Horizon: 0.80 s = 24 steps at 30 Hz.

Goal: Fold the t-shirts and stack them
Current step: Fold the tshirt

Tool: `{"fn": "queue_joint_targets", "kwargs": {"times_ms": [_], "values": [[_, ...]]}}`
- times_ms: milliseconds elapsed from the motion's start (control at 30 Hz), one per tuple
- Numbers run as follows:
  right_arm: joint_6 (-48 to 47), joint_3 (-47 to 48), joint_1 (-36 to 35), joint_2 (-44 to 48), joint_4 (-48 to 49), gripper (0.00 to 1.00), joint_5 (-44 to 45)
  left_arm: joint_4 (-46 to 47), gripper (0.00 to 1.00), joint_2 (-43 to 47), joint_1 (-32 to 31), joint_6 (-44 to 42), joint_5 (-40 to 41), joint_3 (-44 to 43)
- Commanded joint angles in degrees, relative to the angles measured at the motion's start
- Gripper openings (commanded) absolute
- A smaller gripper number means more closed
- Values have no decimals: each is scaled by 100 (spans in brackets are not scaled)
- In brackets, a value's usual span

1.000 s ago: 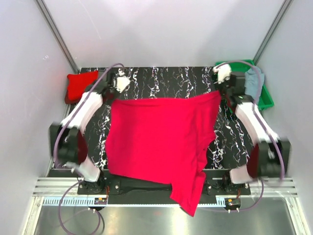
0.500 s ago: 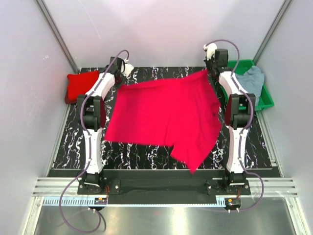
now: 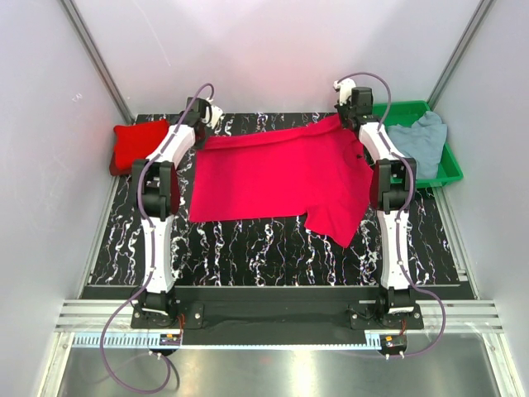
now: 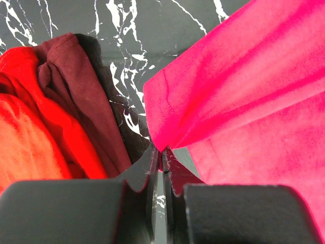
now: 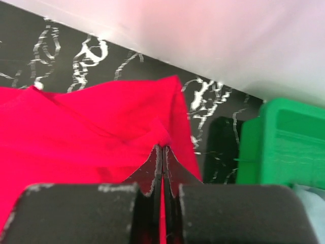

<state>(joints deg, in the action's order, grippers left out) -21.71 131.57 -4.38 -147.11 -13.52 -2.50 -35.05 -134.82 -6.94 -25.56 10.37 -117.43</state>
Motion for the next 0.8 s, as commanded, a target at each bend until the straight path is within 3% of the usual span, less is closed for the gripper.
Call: {"fn": "queue_joint_targets", "kwargs": {"times_ms": [0, 200, 433, 767], "values": [[141, 203, -98, 165, 78, 0, 74, 376, 9, -88, 61, 236, 316, -289], [62, -314, -98, 542, 104, 0, 154, -97, 8, -150, 79, 447, 28, -623], [106, -931, -19, 1157, 148, 0, 171, -204, 7, 316, 70, 473, -185, -71], [62, -1967, 69, 2037, 209, 0, 145, -521, 6, 466, 70, 499, -360, -26]]}}
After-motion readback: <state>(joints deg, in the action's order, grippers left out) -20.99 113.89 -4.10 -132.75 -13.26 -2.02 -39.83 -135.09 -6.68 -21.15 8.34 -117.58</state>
